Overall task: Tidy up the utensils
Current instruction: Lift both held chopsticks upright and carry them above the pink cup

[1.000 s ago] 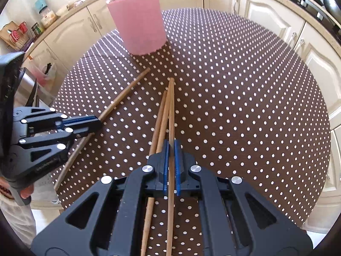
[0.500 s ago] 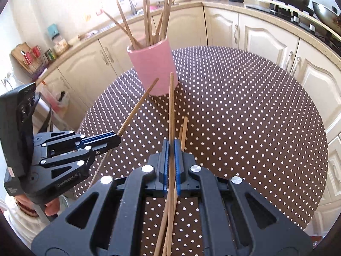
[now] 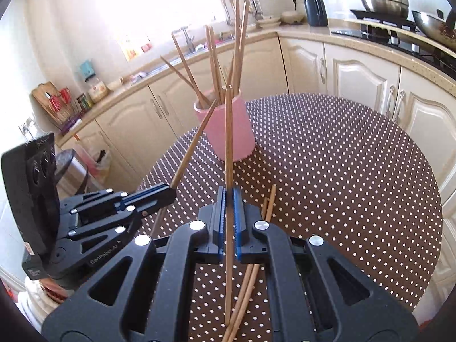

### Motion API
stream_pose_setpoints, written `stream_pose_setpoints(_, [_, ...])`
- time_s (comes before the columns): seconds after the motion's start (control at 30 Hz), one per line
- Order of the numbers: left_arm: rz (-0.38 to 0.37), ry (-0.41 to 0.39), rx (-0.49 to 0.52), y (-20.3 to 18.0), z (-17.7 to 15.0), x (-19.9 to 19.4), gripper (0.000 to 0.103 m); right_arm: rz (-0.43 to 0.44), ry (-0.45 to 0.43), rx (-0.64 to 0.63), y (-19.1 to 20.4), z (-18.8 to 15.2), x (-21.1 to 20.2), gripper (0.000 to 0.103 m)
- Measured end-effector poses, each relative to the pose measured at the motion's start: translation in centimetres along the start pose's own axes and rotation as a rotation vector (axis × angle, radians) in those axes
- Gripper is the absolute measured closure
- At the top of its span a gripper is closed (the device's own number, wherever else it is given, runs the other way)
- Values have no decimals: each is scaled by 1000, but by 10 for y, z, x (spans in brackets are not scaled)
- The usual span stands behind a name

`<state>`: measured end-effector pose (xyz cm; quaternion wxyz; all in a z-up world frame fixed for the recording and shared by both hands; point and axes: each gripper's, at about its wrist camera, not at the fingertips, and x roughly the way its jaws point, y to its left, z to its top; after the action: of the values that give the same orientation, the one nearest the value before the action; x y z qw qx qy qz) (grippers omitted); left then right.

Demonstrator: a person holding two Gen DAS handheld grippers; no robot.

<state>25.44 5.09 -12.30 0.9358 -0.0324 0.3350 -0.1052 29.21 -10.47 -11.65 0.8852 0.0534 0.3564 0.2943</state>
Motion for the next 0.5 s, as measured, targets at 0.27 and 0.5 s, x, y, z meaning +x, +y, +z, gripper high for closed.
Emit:
stream_pose_setpoints(0.27, [-11, -102, -23, 6, 12, -17, 97, 29, -78, -16, 15, 11, -13, 97])
stream_pose_setpoints(0.5, [-38, -218, -61, 20, 30, -31, 97, 29, -159, -35, 24, 30, -23, 97])
